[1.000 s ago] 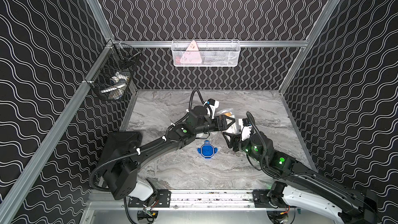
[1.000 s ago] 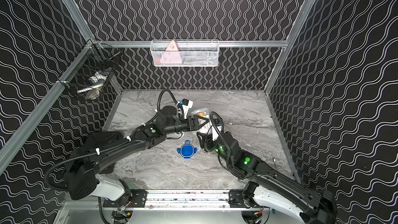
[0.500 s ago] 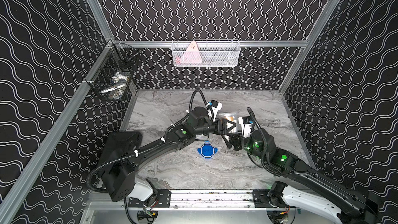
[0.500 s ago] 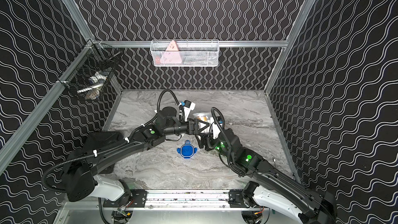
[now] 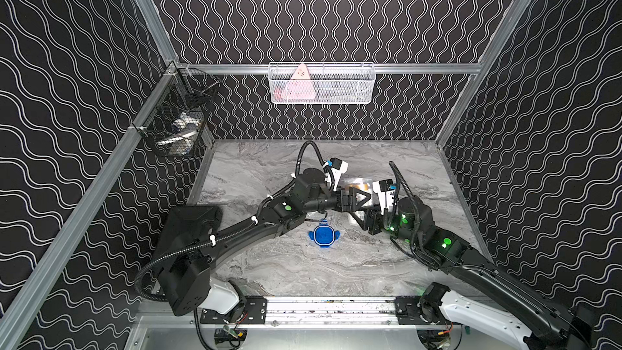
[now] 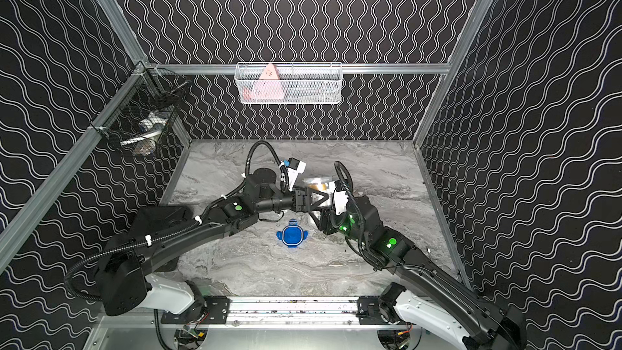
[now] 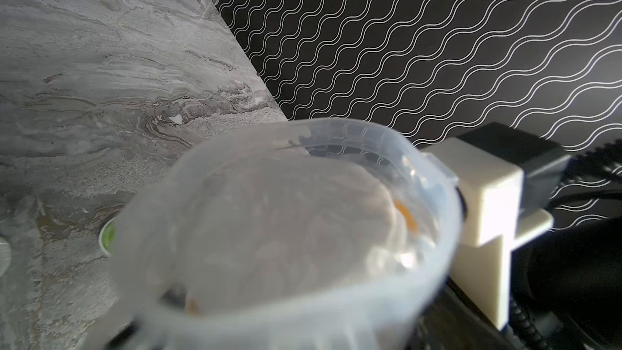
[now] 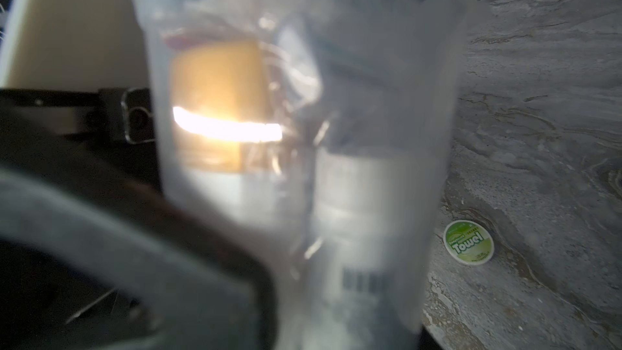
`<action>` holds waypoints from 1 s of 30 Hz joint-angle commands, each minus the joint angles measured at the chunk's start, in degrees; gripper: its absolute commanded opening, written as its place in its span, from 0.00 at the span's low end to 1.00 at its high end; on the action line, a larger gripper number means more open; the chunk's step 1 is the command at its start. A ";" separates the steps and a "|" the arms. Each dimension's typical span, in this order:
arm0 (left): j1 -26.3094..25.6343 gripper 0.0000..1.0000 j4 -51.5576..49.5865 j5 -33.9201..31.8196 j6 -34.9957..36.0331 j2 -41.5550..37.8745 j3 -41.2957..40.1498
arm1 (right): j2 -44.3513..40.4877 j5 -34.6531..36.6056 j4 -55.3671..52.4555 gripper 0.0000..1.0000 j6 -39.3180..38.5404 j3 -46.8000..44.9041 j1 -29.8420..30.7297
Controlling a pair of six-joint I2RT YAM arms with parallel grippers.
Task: Take out toiletry kits
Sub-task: Adjust the container.
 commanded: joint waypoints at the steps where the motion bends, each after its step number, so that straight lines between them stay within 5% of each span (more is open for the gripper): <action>1: -0.02 0.97 0.61 -1.27 1.05 -1.12 0.54 | -0.25 2.54 -1.61 0.49 0.52 1.22 -0.08; 14: 2.10 0.99 -20.29 -17.15 10.73 -11.44 0.95 | 7.47 7.12 -24.02 0.51 2.19 12.09 -0.09; 23: 6.31 0.99 -20.60 -19.20 8.47 -19.06 -11.70 | 9.37 8.59 -32.83 0.50 2.35 12.18 -0.09; 30: 6.37 0.98 -19.06 -18.44 3.84 -20.35 -19.93 | 19.17 7.45 -32.43 0.50 2.28 12.05 -0.18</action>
